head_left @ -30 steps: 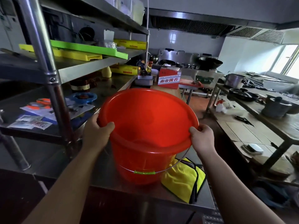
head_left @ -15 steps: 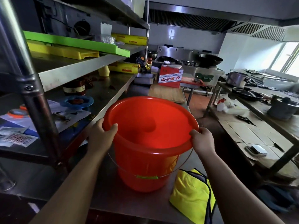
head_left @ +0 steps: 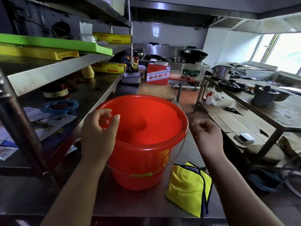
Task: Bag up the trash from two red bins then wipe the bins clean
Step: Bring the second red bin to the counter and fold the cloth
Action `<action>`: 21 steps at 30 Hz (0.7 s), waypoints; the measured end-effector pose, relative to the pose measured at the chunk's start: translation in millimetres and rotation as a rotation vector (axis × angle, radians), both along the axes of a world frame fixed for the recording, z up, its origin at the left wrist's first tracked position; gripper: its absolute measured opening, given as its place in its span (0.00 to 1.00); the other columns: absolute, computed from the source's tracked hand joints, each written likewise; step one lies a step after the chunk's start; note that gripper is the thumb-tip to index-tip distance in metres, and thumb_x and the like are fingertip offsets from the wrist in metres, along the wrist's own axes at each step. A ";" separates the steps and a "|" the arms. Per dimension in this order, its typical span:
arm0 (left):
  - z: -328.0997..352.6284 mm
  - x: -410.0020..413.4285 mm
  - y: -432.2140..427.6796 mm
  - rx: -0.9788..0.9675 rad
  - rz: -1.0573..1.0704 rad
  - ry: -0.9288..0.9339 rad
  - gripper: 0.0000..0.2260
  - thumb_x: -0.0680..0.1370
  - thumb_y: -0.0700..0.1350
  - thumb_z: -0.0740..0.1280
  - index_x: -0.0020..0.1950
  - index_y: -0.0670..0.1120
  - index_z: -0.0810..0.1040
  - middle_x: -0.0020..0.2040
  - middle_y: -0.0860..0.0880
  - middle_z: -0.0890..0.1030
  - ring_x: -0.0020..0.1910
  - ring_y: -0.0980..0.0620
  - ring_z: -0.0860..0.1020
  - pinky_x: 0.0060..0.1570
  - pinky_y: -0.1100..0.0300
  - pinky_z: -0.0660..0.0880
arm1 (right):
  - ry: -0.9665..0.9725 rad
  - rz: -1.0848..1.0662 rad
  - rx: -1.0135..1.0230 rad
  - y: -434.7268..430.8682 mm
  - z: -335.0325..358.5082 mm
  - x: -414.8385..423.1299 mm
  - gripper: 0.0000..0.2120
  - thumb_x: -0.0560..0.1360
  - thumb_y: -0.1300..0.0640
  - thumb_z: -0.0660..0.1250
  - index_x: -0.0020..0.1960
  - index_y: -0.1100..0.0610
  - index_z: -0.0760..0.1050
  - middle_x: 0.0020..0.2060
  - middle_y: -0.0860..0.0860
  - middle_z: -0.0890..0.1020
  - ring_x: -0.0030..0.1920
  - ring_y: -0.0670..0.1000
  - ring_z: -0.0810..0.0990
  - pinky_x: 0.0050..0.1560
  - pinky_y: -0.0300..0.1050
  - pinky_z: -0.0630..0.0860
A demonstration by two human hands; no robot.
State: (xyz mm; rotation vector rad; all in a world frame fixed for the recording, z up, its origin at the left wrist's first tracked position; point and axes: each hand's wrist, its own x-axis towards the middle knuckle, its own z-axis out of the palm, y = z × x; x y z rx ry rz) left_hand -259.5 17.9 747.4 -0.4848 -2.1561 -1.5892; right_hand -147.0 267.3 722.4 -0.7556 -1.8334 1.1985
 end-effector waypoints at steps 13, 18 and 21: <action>-58.7 95.0 91.1 -0.242 -0.530 0.370 0.04 0.74 0.44 0.66 0.46 0.47 0.80 0.40 0.59 0.77 0.41 0.62 0.74 0.44 0.70 0.69 | -0.275 0.217 -0.107 46.2 -81.2 85.3 0.05 0.73 0.62 0.71 0.43 0.52 0.80 0.38 0.52 0.82 0.38 0.50 0.80 0.40 0.46 0.76; -123.4 103.4 138.4 -0.479 -0.701 0.102 0.04 0.73 0.47 0.66 0.46 0.50 0.79 0.40 0.56 0.79 0.39 0.60 0.75 0.40 0.62 0.74 | -0.435 0.213 -0.097 80.5 -116.6 109.2 0.04 0.71 0.59 0.72 0.42 0.51 0.80 0.34 0.51 0.82 0.38 0.53 0.80 0.47 0.56 0.77; -164.3 105.5 161.5 -0.624 -0.678 -0.063 0.09 0.71 0.50 0.64 0.48 0.50 0.80 0.43 0.54 0.79 0.43 0.54 0.78 0.44 0.56 0.75 | -0.526 0.218 -0.094 100.0 -135.1 116.8 0.03 0.71 0.57 0.72 0.43 0.50 0.80 0.34 0.52 0.82 0.38 0.55 0.80 0.45 0.56 0.77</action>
